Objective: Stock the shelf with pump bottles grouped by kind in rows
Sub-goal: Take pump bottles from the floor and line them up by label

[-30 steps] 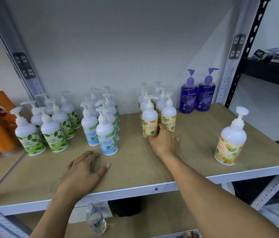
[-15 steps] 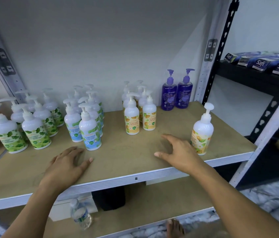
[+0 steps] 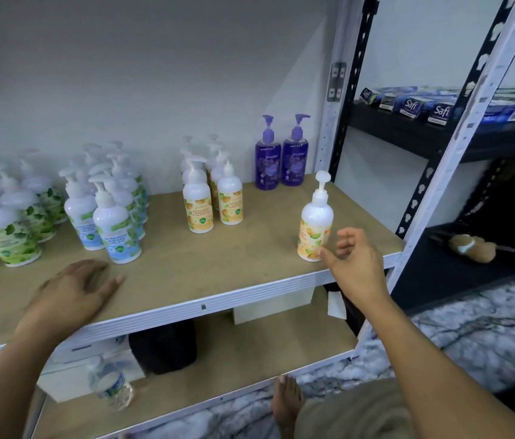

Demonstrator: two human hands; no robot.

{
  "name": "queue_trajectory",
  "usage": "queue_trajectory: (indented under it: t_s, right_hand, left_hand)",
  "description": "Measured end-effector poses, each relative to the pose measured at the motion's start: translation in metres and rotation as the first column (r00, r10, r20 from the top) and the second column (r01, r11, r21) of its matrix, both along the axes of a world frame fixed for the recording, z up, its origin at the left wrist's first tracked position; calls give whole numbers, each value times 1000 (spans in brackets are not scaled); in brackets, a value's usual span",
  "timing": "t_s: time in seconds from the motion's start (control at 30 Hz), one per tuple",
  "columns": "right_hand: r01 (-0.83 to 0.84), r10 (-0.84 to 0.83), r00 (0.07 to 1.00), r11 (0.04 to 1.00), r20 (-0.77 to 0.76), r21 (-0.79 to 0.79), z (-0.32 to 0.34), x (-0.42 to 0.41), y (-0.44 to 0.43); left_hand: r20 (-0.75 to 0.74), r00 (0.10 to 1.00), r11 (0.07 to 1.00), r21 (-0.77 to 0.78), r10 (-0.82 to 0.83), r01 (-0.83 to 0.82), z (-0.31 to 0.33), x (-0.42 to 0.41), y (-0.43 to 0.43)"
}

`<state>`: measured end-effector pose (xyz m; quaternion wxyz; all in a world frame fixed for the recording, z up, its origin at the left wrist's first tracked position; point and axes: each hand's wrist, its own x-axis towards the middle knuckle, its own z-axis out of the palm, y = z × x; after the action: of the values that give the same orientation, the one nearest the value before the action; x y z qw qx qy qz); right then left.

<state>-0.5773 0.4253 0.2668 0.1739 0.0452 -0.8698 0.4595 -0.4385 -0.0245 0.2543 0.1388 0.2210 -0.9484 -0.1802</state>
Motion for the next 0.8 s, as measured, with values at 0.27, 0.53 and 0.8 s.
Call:
queue_trajectory:
  t_s: [0.27,0.53,0.8]
  right_hand:
    - [45,-46,999,996,5,81,-2,-22,-45]
    - [-38,38,999,999,24,15,6,-37,-94]
    - [-51,51,999,999,13,-11,6,-49,-144]
  left_hand:
    - [12,1000,1000,18,19,-19,5,2,8]
    - [8,1000,999,22,24,-24,5,2,8]
    - [5,1000,1000,-11,20,-20,-1,1,0]
